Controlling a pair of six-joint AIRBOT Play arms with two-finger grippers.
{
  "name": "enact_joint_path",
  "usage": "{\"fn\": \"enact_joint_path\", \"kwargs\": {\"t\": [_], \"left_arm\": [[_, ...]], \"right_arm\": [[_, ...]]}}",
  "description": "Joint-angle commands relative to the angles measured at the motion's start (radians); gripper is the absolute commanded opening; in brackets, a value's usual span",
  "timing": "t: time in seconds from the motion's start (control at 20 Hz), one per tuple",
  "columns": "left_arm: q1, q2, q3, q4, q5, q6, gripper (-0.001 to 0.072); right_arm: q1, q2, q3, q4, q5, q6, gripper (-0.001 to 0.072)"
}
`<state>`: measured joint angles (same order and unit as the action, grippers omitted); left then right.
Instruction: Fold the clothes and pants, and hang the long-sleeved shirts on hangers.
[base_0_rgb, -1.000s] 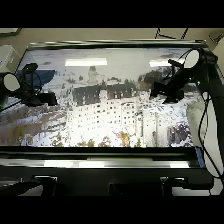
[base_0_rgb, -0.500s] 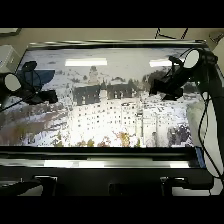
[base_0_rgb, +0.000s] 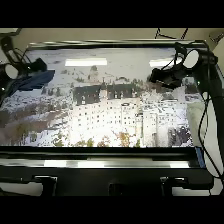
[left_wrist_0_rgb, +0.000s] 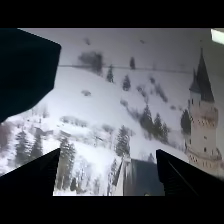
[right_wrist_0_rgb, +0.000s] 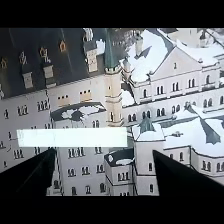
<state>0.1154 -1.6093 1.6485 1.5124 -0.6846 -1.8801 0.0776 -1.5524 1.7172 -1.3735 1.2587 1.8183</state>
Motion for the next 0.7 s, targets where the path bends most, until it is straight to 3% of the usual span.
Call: {"fn": "enact_joint_path", "kwargs": {"t": [0.0, 0.15, 0.25, 0.4, 0.65], "left_arm": [[0.234, -0.232, 0.278, -0.208, -0.117, -0.245, 0.0713], [0.424, -0.348, 0.298, -0.496, -0.241, -0.251, 0.0713], [0.480, -0.409, 0.298, -0.538, -0.296, -0.213, 0.0714], [0.472, -0.482, 0.298, -0.598, -0.202, -0.154, 0.0714], [0.394, -0.599, 0.298, -0.880, 0.020, -0.030, 0.0713]], "right_arm": [[0.001, -0.001, 0.001, -0.016, -0.053, 0.000, 0.0676], [0.002, -0.001, 0.001, -0.005, -0.010, 0.000, 0.0676], [0.002, -0.001, 0.001, 0.005, 0.024, 0.000, 0.0676], [0.002, -0.001, 0.001, 0.010, 0.051, 0.000, 0.0676], [0.002, -0.001, 0.001, 0.070, 0.078, 0.004, 0.0678]]}}
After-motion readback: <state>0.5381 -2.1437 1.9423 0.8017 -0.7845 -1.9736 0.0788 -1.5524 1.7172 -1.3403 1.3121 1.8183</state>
